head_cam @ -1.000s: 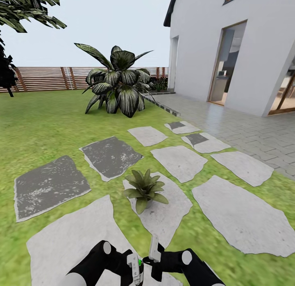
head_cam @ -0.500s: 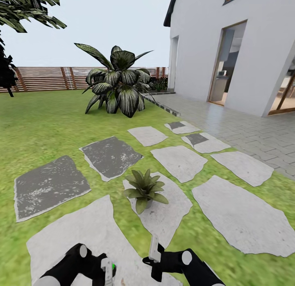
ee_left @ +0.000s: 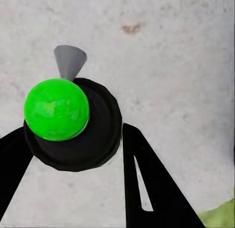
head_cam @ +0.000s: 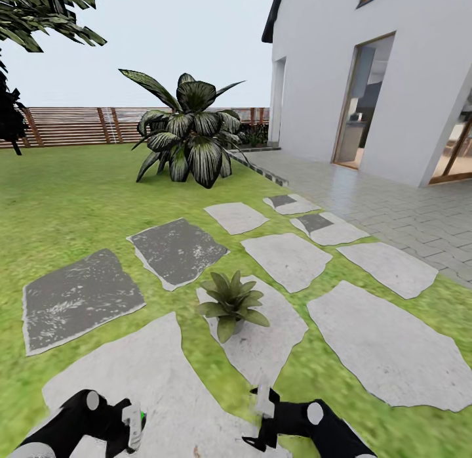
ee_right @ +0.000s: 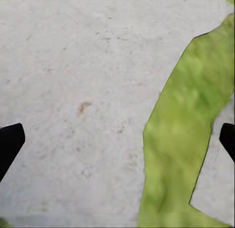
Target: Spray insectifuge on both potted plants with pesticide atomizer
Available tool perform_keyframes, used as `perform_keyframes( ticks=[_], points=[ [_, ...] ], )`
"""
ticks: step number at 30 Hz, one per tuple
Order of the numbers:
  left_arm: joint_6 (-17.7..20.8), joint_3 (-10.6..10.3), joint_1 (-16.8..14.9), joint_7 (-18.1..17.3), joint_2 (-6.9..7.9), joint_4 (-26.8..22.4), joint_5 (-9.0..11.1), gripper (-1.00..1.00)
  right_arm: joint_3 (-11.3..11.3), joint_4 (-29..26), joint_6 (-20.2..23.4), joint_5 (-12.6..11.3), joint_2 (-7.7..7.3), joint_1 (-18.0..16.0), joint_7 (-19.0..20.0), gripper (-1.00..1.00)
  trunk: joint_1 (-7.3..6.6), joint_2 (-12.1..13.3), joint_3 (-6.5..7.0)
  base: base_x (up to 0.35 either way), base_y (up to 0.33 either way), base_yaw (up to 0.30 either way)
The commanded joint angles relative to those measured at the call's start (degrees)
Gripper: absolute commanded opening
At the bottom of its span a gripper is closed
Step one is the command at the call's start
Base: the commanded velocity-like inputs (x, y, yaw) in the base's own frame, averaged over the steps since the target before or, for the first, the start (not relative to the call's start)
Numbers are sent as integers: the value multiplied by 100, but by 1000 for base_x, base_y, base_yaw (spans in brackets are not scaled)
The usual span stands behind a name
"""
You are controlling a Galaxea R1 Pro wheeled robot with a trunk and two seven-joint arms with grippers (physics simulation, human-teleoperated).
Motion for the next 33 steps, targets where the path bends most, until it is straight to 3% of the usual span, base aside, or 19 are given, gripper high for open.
perform_keyframes(
  ticks=[1, 4, 6, 7, 9, 10, 11, 13, 15, 16, 18, 21, 25, 29, 33],
  points=[
    [-56, 282, -3, 185, -31, -4, -56, -100, -30, 13, -25, 24, -212, 2, -218, 100, -1, -2, -5, 0, 0, 0],
    [-46, 888, -9, 424, -72, -1, -45, -100, -41, 400, -20, 9, -637, 13, -1147, 100, -1, -2, -5, 0, 0, 0],
    [-42, 1139, -16, 474, -104, -8, -30, -100, -88, 949, -23, 5, -807, 15, -2120, 100, -1, -2, -5, 0, 0, 0],
    [-27, 1208, -23, 491, -140, -7, 12, -100, -217, 1337, -25, 4, -857, 16, -2839, 100, -1, -2, -5, 0, 0, 0],
    [265, 1260, -29, 499, -221, -2, 241, -100, -648, 2167, -26, -10, -866, 16, -4349, 100, -1, -2, -5, 0, 0, 0],
    [472, 1263, -31, 499, -239, -1, 324, -100, -783, 2382, -27, -15, -855, 19, -4804, 100, -1, -2, -5, 0, 0, 0],
    [1016, 1261, -46, 485, -271, -13, 433, -100, -1003, 2590, -27, -34, -792, 32, -5493, 100, -1, -2, -5, 0, 0, 0],
    [1670, 1262, -59, 465, -299, -11, 486, -100, -1341, 2681, -27, -252, -667, 44, -5896, 100, -1, -2, -5, 0, 0, 0],
    [2144, 1257, -71, 455, -334, -8, 503, -100, -1732, 2710, -25, -767, -615, 49, -6032, 100, -1, -2, -5, 0, 0, 0],
    [2437, 1252, -84, 453, -382, -8, 508, -100, -1908, 2716, -22, -1212, -603, 50, -6066, 100, -1, -2, -5, 0, 0, 0],
    [2781, 1245, -97, 455, -471, -7, 511, -100, -1991, 2722, -20, -1562, -600, 51, -6075, 100, -1, -2, -5, 0, 0, 0],
    [3287, 1215, -171, 455, -637, -22, 503, -100, -2010, 2738, -17, -1705, -602, 51, -6052, 100, -1, -2, -5, 0, 0, 0],
    [3656, 1191, -420, 331, -817, -25, 496, -100, -2029, 2724, -18, -1751, -616, 51, -6046, 100, -1, -2, -5, 0, 0, 0],
    [4416, 1185, -660, 290, -969, -25, 484, -100, -2018, 2739, -20, -1749, -612, 51, -6046, 100, -1, -2, -5, 0, 0, 0],
    [4761, 1090, -784, 174, -1120, -25, 457, -100, -2036, 2731, -30, -1784, -600, 51, -6067, 100, -1, -2, -5, 0, 0, 0]
  ],
)
